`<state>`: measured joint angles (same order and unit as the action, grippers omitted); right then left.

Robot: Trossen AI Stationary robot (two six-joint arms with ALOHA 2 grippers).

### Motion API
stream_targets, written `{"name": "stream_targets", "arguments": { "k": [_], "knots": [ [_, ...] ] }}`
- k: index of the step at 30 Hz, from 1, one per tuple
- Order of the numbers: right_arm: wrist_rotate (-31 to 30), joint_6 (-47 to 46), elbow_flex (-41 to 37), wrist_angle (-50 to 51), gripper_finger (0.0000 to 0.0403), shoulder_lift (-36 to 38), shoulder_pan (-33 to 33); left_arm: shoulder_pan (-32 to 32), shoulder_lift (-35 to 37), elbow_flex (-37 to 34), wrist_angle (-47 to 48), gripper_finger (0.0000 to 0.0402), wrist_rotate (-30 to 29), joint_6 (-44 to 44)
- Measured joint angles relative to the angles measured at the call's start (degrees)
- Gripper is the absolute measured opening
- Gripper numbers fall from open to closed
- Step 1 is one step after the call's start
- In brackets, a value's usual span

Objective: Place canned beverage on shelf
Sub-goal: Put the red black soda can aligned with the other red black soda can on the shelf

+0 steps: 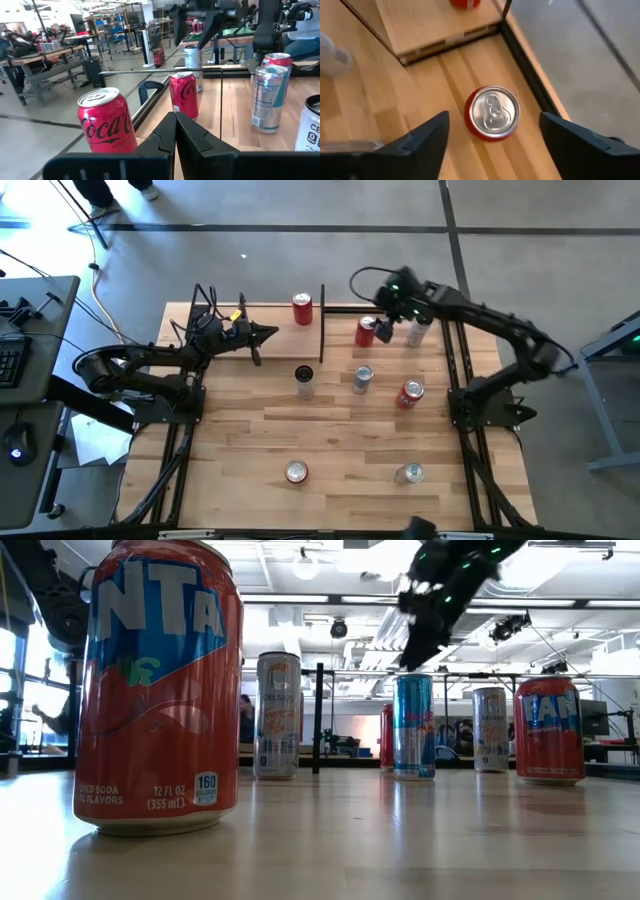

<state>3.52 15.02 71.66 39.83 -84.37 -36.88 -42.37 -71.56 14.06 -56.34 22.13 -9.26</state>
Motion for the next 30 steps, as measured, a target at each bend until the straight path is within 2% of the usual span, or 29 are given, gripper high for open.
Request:
{"name": "stream_targets", "arguments": {
  "k": [7, 12, 18, 30],
  "knots": [
    [-0.6, 4.0, 13.5, 12.5, 0.0311, -13.4, 0.1, 0.0, 0.0, 0.0, 0.0, 0.0, 0.0, 0.0],
    [-3.5, 7.1, 20.4, 17.8, 0.0311, -18.4, 0.1, 0.0, 0.0, 0.0, 0.8, 0.0, -0.1, -0.1],
    [-3.0, 12.3, 21.9, 22.5, 0.0311, -21.9, 0.2, 0.0, 0.0, 0.0, 2.0, 0.0, -0.2, -0.9],
    [-2.9, 15.9, 21.9, 20.8, 0.0311, -24.8, 0.3, 0.0, 0.0, 0.0, 2.1, 0.0, -0.2, -0.9]
  ]
}}
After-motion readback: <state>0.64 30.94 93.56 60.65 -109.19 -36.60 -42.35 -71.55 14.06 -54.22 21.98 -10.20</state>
